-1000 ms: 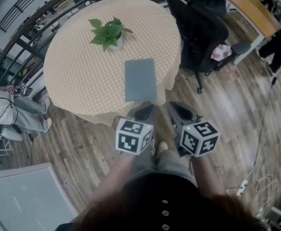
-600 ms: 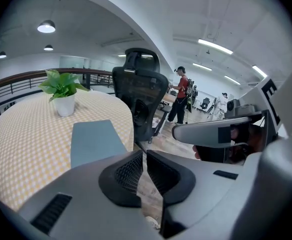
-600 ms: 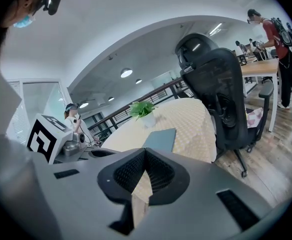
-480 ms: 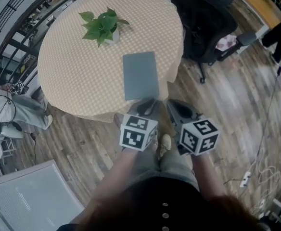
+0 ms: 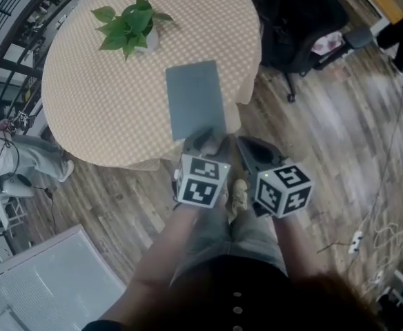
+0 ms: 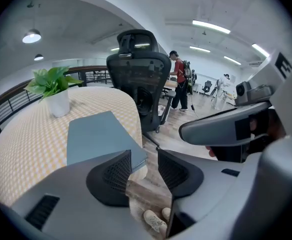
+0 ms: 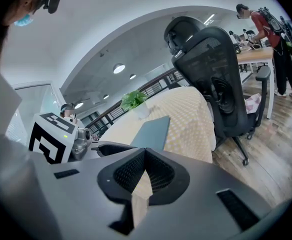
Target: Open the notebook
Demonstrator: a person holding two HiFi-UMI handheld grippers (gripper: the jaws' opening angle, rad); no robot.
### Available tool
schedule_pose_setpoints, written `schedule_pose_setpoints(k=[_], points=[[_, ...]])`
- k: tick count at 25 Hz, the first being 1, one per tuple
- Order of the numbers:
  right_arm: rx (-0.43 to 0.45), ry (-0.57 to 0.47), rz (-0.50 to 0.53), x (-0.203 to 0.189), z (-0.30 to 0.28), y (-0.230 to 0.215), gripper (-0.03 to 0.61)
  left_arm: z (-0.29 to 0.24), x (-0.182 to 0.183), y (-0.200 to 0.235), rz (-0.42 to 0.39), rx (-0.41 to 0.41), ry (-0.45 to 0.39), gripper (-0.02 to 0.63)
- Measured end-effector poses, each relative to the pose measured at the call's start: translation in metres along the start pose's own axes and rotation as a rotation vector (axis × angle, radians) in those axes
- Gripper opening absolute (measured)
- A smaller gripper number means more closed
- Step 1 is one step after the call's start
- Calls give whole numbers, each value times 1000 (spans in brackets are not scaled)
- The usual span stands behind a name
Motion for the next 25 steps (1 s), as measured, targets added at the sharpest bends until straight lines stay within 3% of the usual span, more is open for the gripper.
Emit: schedule_pose_setpoints(k=[16, 25], points=[[-3, 43, -55, -15, -18, -18, 11, -40, 0, -7, -333, 128, 105, 175], [-7, 55, -77, -22, -18, -24, 11, -46, 5, -6, -328, 169, 121, 173]])
Point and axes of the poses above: the fingertips, and each gripper's own axes: z backward along the fingers, y to its left, x out of its top, the point moved 10 cm from there along z, backward along the fingers, and after that the axes turned 2 degrees about -x, right-handed, at the moved point
